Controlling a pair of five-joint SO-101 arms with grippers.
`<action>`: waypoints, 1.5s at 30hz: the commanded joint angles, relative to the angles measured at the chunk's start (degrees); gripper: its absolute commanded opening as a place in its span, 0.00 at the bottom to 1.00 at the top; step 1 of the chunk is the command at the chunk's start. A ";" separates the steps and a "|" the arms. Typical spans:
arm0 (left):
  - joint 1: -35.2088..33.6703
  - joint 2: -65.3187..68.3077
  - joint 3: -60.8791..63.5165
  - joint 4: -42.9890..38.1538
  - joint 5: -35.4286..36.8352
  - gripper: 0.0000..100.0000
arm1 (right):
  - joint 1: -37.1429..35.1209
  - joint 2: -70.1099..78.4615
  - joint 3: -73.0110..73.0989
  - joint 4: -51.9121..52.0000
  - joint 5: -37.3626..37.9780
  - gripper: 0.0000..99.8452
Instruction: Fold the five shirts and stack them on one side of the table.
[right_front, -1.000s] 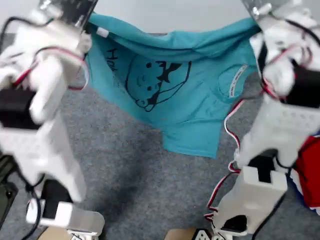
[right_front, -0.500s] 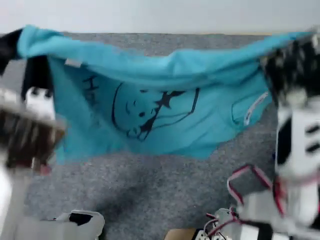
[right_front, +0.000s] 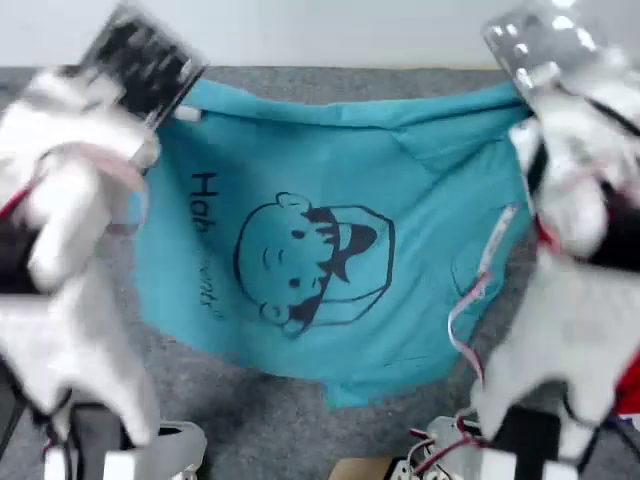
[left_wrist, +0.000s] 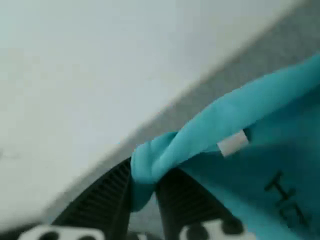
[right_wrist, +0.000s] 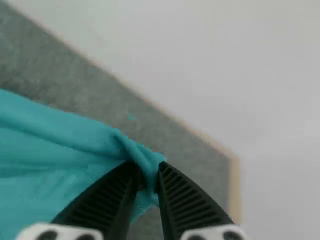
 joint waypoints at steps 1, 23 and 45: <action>-1.93 7.38 9.71 -6.15 -0.70 0.00 | -0.66 5.93 7.56 -10.15 0.09 0.01; -3.69 34.64 9.54 -53.27 6.51 0.00 | -4.62 27.65 8.70 -51.56 -2.55 0.01; -5.45 34.46 4.62 -50.64 6.24 0.00 | -11.47 28.26 3.43 -52.35 -2.37 0.01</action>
